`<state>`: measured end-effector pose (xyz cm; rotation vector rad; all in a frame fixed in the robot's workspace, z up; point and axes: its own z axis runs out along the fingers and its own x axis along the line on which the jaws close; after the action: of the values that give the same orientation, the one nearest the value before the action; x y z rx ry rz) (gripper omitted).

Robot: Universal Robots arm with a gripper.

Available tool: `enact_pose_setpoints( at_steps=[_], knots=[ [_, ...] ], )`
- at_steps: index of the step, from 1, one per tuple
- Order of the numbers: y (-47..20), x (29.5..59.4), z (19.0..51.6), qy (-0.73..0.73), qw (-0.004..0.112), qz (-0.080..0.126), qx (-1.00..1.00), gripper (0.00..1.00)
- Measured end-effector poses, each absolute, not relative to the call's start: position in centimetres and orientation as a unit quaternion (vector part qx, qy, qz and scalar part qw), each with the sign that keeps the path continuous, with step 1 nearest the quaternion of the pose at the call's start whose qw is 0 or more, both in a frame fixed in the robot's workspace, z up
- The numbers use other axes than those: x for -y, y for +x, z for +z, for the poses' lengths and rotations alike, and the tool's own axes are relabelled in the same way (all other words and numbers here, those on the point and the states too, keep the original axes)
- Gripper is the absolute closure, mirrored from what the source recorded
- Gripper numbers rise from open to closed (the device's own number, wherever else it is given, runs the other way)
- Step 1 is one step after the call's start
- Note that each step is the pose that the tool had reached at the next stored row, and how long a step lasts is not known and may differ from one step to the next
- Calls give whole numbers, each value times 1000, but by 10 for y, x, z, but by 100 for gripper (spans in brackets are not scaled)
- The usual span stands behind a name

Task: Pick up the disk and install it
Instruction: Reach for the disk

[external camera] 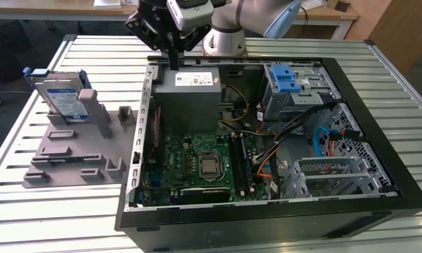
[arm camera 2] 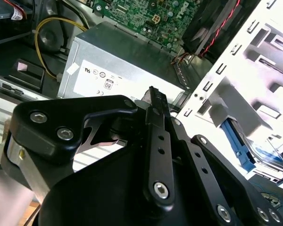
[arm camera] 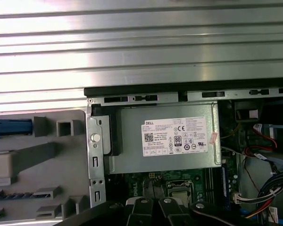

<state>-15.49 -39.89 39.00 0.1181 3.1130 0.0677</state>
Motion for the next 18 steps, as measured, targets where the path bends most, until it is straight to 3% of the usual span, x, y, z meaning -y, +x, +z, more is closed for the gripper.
enact_pose_setpoints(
  at_steps=[18],
  knots=[
    [-162, 399, 390, 38, 13, 22, -999, 89]
  ],
)
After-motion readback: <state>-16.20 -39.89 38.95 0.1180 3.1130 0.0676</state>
